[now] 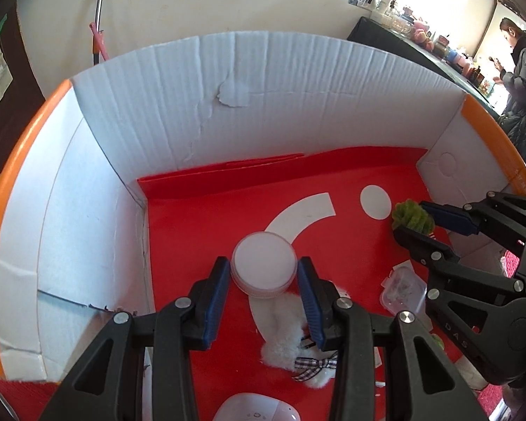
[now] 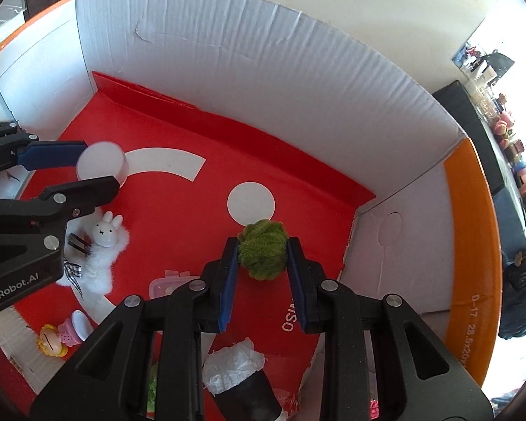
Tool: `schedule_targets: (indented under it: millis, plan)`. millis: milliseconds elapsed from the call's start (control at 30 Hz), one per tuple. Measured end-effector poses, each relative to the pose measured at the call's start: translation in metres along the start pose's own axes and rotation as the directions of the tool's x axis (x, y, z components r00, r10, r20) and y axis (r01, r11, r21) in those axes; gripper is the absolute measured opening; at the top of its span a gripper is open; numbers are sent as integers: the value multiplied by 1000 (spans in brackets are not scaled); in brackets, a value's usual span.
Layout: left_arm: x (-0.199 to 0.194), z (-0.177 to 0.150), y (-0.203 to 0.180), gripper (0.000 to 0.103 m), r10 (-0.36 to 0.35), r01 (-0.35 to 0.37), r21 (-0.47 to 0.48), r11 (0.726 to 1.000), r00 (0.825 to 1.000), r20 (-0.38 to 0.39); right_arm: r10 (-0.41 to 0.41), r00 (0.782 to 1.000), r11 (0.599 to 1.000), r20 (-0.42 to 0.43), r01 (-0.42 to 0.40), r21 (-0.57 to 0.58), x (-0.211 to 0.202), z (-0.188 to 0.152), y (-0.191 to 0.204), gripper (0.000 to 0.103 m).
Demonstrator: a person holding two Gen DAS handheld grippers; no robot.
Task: Organize objects
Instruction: 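Lower the white container with the left tool while the right tool lowers the green ball into the box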
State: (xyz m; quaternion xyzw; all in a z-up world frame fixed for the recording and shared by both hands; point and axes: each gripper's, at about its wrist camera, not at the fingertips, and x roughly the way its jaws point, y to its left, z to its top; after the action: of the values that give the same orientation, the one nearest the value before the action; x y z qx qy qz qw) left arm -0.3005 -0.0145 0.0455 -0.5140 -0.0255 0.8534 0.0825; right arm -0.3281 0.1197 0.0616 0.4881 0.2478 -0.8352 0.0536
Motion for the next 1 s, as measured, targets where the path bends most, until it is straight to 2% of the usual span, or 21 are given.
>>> schedule_targets:
  millis: [767,1000]
  plan:
    - [2,0,-1,43,17,-17,-7,1000,1000,-4,2,1000,1000,-27,-2,-6,7,6,-2,26]
    - [1,-1,0,48,13,-13,-6,1000,1000,0,0,1000,1000,-25,0,-7,7,6,-2,26]
